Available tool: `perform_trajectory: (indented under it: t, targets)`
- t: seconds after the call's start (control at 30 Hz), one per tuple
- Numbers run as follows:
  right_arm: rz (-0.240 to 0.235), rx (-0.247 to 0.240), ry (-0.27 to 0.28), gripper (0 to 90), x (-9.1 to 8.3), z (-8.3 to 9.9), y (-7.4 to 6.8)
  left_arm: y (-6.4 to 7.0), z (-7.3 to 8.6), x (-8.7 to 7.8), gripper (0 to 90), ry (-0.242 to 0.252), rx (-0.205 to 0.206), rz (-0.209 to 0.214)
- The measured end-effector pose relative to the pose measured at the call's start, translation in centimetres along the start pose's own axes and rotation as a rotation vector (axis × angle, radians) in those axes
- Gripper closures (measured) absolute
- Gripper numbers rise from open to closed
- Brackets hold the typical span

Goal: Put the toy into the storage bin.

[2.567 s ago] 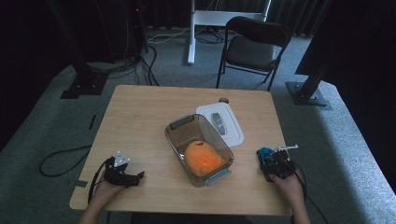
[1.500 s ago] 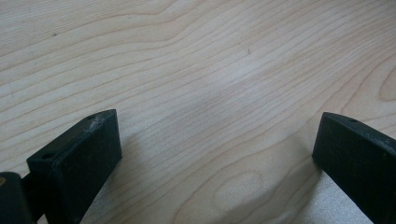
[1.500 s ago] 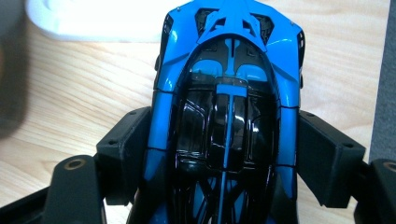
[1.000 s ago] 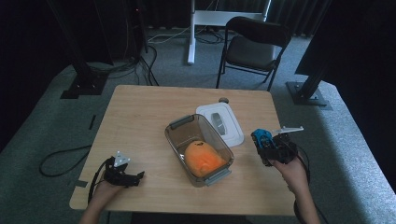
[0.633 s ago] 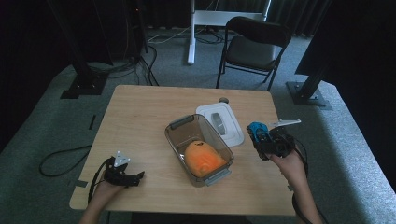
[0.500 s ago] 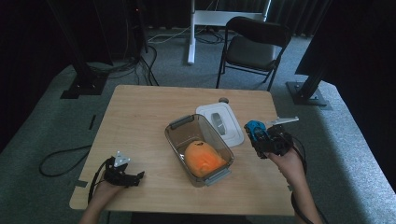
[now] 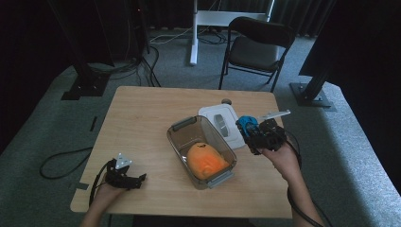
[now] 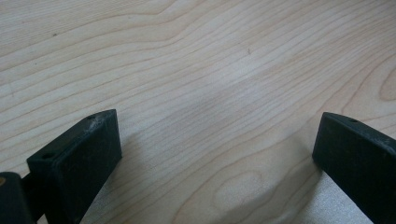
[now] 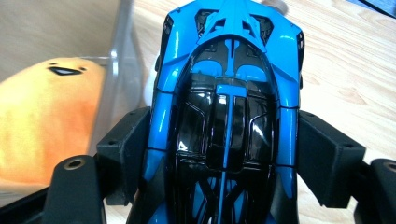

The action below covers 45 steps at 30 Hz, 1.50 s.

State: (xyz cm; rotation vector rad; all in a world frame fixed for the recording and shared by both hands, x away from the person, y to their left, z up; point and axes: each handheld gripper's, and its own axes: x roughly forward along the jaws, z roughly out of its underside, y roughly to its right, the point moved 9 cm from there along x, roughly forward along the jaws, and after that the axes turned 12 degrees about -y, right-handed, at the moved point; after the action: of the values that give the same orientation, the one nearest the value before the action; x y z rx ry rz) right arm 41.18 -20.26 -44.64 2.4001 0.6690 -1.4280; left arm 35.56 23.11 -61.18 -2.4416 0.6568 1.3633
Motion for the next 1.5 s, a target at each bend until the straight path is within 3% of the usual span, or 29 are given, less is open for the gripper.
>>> perform_trajectory:
  t: [0.77, 1.5]
  targets:
    - [-0.054, -0.148, -0.005, 24.9, 0.8, -4.4, -5.6, 0.0, 0.0, 0.0, 1.6, 0.000, 0.000, 0.001]
    - [-0.100, -0.228, -0.040, 24.8, 2.7, -6.8, -9.9, 0.0, 0.0, 0.0, 1.6, 0.000, 0.002, 0.003]
